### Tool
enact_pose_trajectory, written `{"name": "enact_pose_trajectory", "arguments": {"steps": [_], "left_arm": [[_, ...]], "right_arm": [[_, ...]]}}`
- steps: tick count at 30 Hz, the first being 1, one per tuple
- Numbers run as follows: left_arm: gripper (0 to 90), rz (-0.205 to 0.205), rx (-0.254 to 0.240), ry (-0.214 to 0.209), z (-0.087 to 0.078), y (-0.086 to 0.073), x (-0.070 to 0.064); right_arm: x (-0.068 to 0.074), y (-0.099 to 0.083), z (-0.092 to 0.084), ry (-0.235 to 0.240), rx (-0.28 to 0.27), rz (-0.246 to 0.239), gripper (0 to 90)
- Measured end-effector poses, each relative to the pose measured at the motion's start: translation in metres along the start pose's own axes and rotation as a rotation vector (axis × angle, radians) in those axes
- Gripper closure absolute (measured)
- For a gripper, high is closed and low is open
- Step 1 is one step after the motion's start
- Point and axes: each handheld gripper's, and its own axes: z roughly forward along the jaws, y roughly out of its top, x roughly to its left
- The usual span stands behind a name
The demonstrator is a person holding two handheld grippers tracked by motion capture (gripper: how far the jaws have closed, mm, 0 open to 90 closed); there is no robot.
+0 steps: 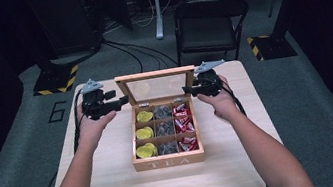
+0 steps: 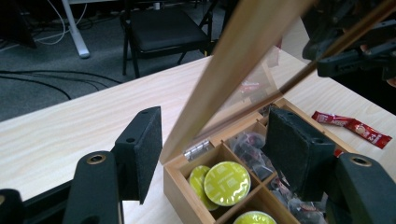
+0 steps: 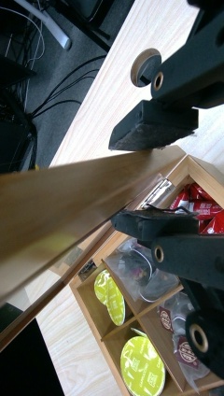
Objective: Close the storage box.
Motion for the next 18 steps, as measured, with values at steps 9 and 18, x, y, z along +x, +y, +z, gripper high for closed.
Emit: {"name": "enact_pose_trajectory", "arguments": {"steps": [9,18], "left_arm": [[41.7,0.008,-0.012,-0.020,0.0012,0.0086,-0.0022],[50.6,0.003,-0.009,-0.055,-0.0002,0.0084,-0.0034]], "right_arm": [[0.0029,-0.0033,-0.0034,0.015,0.007,-0.010,58.2],[0.0034,-0.0069,-0.0039,0.016,-0.018,-0.007,56.7]]}}
